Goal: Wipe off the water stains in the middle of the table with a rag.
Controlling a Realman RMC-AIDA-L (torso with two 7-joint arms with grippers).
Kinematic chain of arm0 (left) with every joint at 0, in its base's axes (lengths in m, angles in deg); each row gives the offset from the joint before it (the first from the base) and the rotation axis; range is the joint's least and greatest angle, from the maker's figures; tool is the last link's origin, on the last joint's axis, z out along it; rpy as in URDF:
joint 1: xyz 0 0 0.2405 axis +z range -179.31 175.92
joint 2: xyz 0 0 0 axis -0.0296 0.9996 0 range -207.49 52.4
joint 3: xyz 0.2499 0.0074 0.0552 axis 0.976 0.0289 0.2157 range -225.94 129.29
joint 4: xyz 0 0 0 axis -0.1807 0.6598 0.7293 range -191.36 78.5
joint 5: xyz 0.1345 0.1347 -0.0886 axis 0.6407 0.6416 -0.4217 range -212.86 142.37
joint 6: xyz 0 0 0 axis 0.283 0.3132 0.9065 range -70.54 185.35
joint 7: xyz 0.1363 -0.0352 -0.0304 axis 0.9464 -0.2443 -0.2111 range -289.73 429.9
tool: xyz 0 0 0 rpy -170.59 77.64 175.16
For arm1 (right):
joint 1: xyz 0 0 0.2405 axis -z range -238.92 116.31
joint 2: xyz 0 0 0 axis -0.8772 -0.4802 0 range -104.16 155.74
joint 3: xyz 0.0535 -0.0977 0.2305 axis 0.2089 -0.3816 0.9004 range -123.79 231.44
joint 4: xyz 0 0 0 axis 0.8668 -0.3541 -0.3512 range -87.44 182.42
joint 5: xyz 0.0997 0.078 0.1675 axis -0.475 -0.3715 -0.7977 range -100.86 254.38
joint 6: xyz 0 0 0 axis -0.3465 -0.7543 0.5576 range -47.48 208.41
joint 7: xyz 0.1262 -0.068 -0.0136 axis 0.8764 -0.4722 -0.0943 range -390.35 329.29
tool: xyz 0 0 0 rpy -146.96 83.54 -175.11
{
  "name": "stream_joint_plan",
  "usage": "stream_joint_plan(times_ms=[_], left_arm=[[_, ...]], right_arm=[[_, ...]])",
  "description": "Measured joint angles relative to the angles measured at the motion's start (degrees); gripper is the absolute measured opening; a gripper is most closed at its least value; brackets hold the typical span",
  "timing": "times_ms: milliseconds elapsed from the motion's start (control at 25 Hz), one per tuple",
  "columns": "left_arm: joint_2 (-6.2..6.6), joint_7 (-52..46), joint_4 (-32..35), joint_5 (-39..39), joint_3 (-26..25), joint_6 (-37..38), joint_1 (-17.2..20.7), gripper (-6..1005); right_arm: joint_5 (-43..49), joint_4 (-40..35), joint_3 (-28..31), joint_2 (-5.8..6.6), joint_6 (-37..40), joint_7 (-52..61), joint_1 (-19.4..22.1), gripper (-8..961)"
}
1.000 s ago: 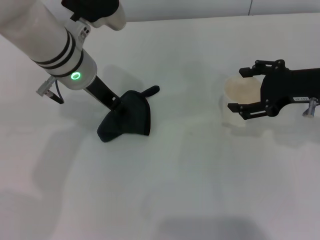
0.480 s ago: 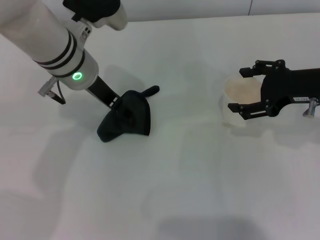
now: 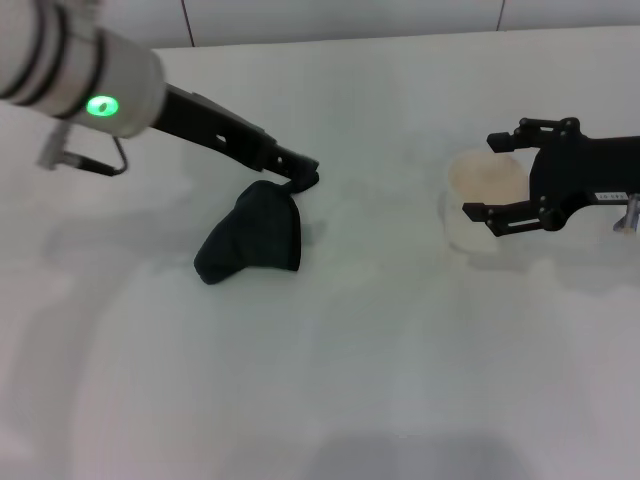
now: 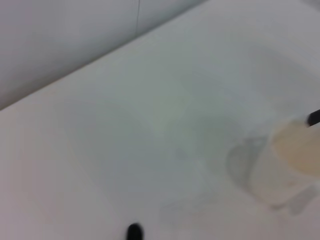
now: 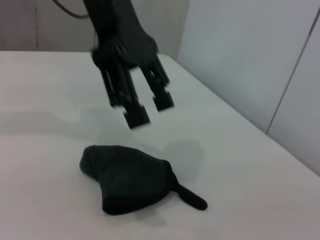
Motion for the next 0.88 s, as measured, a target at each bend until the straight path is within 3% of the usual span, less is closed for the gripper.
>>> stream_joint_plan(times_ms=[160, 360, 720, 880], left_arm=[[0.01, 5.15, 1.05, -6.49, -5.96, 2.88, 4.60, 879], [0.01, 14.83, -4.46, -15.72, -11.53, 3.69, 10.46, 878], [0.14, 33.42, -22.52, -23.44, -23.29, 4.25, 13.07, 877], [0.51, 40.93, -27.28, -24.24, -24.21, 4.26, 13.68, 877]], right_arm=[[-0.08, -0.56, 0.14, 0.00, 0.09, 0.28, 0.23, 872], [-0.10, -0.84, 0.15, 0.00, 0.27, 1.71, 0.28, 872], [-0.09, -0.33, 0.14, 0.00, 0.40, 3.11, 0.28, 872], [-0.02, 0.03, 0.15, 0.00, 0.46, 3.87, 0.45, 872]])
